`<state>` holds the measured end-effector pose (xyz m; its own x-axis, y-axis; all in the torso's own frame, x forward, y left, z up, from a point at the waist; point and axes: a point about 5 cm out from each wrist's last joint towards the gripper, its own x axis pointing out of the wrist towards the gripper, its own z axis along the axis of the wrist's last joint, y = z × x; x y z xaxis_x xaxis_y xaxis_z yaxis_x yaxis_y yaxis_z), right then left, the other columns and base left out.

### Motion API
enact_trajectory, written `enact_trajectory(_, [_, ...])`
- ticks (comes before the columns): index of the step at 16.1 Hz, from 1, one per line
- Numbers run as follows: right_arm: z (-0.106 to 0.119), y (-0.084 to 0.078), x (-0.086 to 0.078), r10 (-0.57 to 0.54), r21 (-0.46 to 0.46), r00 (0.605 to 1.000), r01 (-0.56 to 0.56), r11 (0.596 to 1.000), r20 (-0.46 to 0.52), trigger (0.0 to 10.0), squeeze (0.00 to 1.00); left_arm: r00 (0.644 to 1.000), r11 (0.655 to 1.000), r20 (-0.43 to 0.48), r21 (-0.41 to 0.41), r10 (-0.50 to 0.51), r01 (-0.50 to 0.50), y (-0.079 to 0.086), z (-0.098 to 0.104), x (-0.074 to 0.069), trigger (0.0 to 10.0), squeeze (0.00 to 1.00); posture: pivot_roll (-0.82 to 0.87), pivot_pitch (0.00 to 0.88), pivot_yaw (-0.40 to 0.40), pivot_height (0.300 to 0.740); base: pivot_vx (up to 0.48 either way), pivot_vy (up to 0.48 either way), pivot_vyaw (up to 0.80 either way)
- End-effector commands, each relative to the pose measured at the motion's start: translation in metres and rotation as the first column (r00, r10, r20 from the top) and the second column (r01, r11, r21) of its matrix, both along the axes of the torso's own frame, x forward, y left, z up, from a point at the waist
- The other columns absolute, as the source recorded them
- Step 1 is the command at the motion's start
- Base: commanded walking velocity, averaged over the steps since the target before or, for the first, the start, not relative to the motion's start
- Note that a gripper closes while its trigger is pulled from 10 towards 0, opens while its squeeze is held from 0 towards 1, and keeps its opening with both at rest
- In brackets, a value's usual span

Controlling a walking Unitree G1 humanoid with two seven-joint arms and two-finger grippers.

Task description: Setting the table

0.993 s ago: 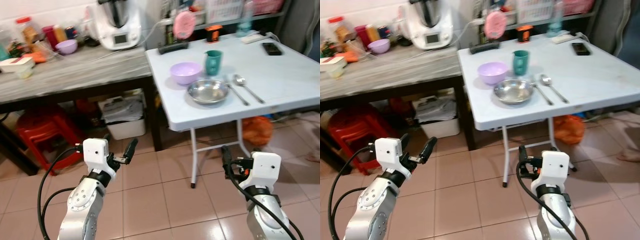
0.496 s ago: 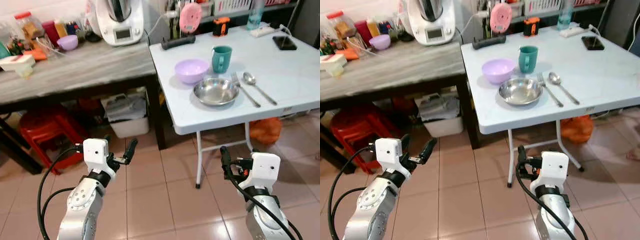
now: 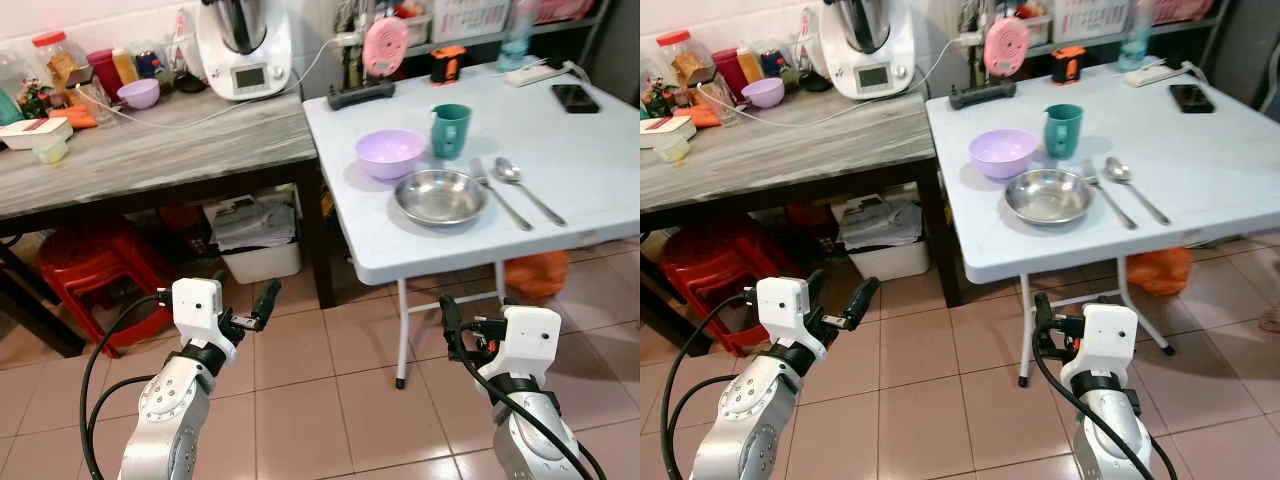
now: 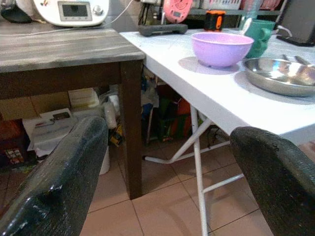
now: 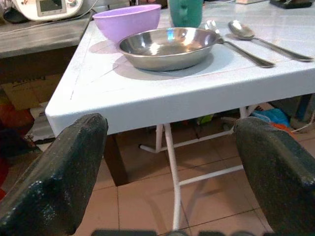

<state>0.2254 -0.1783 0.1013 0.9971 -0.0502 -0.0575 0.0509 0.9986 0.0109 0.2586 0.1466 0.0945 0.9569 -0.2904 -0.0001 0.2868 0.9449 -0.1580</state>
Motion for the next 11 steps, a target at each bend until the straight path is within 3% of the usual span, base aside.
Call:
enact_trajectory(1, [0.0029,0.0050,0.0008,0.015,0.014,1.000,-0.015,1.000,0.010,10.0,0.00,1.000,1.000,-0.002,0.012,-0.001,0.001,0.0040,0.0007,0.0002,10.0,0.00,-0.05,0.000,0.125,0.740,0.386,0.000,0.00])
enact_trajectory(7, [0.0008,0.0093,-0.0011,0.038,0.033,0.999,-0.038,0.999,0.002,10.0,0.00,1.000,0.999,-0.027,0.033,0.010,-0.009,0.0070,-0.0039,-0.0009,10.0,0.00,-0.05,0.000,0.128,0.740,0.374,0.000,0.00])
enact_trajectory(11, [0.0006,0.0105,-0.0006,0.050,0.045,0.999,-0.050,0.998,0.003,10.0,0.00,0.999,0.998,-0.033,0.059,0.024,-0.022,0.0103,-0.0065,-0.0009,10.0,0.00,-0.04,0.000,0.130,0.740,0.000,0.000,0.00])
